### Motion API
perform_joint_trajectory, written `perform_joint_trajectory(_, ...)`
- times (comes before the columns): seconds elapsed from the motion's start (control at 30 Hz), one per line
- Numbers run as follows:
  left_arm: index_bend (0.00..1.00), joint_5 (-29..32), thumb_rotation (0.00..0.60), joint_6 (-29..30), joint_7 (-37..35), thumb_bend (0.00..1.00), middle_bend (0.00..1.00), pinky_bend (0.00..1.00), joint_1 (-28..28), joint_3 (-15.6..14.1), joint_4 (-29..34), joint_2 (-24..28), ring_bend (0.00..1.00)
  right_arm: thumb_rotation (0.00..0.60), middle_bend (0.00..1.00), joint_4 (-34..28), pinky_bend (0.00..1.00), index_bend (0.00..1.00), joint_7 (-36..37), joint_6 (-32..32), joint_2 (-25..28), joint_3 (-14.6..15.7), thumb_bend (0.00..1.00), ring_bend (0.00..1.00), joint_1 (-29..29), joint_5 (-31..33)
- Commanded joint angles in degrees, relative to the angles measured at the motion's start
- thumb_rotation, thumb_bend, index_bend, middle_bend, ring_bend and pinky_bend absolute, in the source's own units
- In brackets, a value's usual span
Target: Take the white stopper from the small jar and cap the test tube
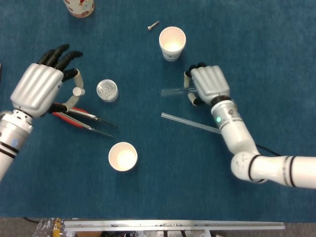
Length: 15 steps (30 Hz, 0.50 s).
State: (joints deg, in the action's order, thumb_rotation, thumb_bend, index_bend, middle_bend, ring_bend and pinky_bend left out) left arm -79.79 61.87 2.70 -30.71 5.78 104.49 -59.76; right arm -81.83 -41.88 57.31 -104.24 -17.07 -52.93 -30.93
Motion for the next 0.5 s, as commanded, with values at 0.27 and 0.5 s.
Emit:
perform_joint_trajectory(0.27,0.56,2.2,0.600,-1.2,0.0,0.38,0.13,0.02,-1.2,2.2,4.2,4.1,0.00,0.600,0.34,-12.9,0.43,0.61,11.7,-3.6,10.7,-4.7,0.36,0.22,3.9,0.6)
perform_joint_trajectory(0.5,0.56,4.7,0.600,-2.0,-0.8,0.37,0.13,0.02,-2.4,4.6,8.3,7.5,0.00,0.600,0.34,-17.6,0.43,0.61,18.8,-5.3,14.0,-6.7,0.36,0.22,4.7,-1.3)
